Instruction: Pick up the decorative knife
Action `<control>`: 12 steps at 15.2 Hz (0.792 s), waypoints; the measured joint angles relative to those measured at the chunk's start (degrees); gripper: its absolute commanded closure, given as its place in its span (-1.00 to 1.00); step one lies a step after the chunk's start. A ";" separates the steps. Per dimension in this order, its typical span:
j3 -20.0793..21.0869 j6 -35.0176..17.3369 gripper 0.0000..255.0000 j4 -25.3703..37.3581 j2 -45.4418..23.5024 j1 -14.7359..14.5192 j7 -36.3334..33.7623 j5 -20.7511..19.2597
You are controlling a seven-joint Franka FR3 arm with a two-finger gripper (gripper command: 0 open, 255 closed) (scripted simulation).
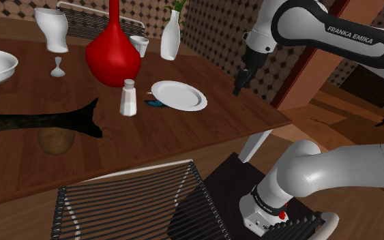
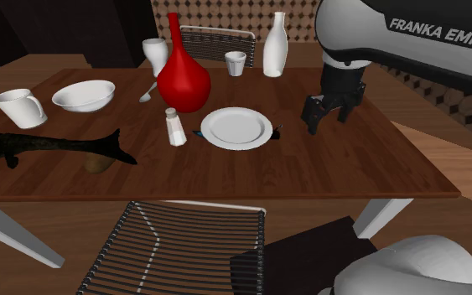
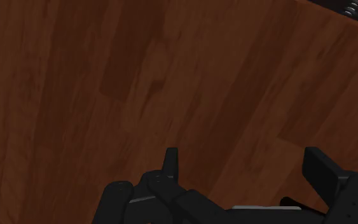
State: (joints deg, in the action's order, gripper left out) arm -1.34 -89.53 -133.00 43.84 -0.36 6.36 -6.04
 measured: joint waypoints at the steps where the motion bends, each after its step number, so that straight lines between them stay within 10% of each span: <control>1: 0.00 0.00 -1.00 0.00 0.00 0.00 0.00 0.00; 12: -6.54 15.48 -1.00 28.05 -36.11 -14.36 46.54 4.62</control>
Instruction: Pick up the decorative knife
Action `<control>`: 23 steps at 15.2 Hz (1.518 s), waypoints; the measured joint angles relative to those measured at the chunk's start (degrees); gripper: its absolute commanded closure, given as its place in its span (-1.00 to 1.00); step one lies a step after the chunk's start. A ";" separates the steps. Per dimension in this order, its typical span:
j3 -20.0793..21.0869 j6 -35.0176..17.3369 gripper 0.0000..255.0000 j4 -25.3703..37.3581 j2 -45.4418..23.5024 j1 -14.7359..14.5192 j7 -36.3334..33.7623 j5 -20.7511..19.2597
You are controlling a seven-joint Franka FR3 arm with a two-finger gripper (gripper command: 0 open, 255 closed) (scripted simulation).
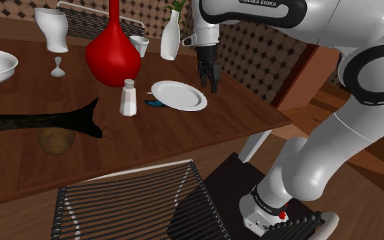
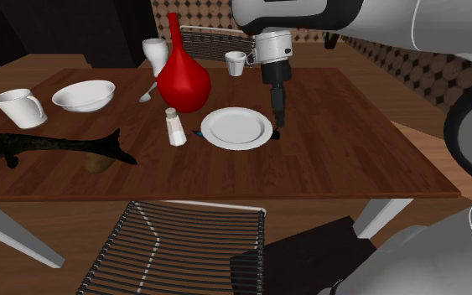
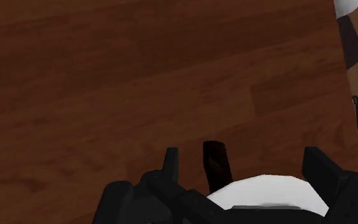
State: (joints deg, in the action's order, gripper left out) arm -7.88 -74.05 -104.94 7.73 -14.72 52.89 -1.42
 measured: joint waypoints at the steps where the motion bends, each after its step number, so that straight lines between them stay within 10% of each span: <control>1: 0.24 0.52 -1.00 0.90 -1.63 -0.51 2.27 0.24; 8: 0.34 -3.11 -1.00 -2.59 -3.02 -0.81 4.87 0.32; 9: 0.33 -3.43 1.00 -2.91 -3.02 -0.81 4.89 0.31; 23: 0.35 -1.59 1.00 -0.94 -3.12 -0.82 4.92 0.33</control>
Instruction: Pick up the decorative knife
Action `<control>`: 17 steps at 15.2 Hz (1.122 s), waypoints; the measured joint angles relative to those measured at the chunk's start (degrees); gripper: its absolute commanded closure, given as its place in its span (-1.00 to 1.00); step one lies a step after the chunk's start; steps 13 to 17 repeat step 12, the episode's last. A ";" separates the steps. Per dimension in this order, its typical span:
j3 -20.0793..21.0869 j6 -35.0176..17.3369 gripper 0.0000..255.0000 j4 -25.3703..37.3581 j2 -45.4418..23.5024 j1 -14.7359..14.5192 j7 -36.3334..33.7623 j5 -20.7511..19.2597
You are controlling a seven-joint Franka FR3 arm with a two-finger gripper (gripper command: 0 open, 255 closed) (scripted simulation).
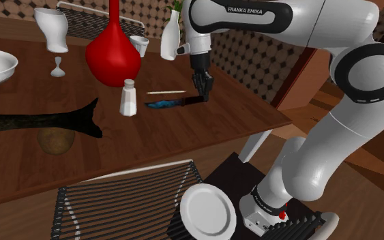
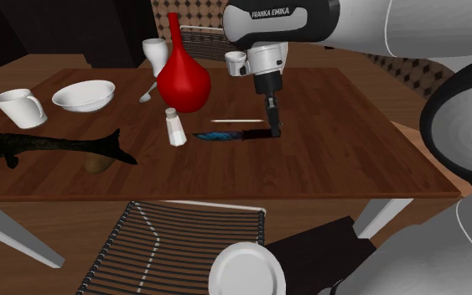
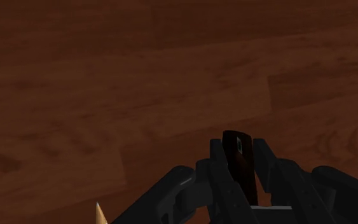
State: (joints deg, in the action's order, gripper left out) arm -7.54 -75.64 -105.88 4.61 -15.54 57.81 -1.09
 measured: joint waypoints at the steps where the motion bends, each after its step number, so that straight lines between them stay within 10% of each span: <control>1: -0.02 0.72 1.00 0.59 0.12 0.02 0.07 -0.04; 17: 0.00 9.15 1.00 10.15 -1.00 -0.01 0.19 0.08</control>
